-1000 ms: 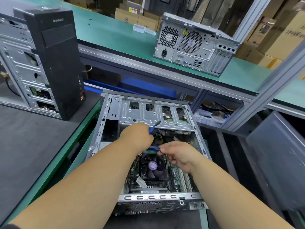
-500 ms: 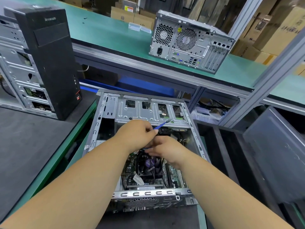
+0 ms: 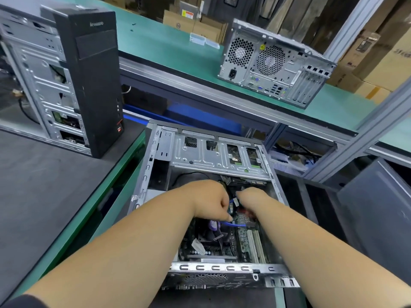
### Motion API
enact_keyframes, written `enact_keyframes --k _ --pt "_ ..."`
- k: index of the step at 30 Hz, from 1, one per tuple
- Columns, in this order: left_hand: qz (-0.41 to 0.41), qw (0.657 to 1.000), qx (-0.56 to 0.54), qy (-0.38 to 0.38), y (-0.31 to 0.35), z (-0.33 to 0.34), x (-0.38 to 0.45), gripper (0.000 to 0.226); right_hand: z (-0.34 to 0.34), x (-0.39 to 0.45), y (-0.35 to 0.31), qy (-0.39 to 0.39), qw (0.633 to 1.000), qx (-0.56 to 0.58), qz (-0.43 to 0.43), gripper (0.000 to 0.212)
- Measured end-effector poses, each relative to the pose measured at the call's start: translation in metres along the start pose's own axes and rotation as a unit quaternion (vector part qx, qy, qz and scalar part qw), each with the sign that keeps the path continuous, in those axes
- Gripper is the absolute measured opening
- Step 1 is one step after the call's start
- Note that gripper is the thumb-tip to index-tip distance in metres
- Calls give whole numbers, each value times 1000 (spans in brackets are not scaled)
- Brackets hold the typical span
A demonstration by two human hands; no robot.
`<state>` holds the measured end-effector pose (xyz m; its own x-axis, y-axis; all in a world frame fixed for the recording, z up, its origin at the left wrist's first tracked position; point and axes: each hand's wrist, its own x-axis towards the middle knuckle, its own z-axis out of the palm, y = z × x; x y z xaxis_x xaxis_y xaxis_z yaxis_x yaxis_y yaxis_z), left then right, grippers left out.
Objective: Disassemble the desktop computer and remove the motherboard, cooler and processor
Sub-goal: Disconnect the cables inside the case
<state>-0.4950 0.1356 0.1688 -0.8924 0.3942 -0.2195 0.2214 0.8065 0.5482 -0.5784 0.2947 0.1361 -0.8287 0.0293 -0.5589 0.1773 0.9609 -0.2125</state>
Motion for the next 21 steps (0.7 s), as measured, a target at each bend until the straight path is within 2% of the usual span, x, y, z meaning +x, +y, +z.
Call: enact_keyframes --k 2,4,6,9,12,13,18,21 --pt "20 998 -50 -22 2 -1 -4 23 0 4 -9 21 984 -177 -18 30" --pt "27 994 -93 -44 3 0 -5 22 2 4 -11 30 960 -275 -41 28" --pt "23 996 -79 -18 3 0 -2 25 8 6 -4 38 961 -270 -47 29" --pt "-9 998 -27 50 -1 0 2 27 15 10 6 64 978 -188 -61 32" --pt "-66 994 26 82 -6 0 6 29 11 14 12 71 979 -185 -48 12" --pt "-87 991 38 92 -8 1 8 32 11 14 13 70 977 -198 -45 17" --pt "-149 975 24 165 -8 2 12 36 12 25 13 65 970 -235 -25 27" --pt "-168 960 -45 222 -9 -1 11 34 12 27 11 63 974 -219 3 37"
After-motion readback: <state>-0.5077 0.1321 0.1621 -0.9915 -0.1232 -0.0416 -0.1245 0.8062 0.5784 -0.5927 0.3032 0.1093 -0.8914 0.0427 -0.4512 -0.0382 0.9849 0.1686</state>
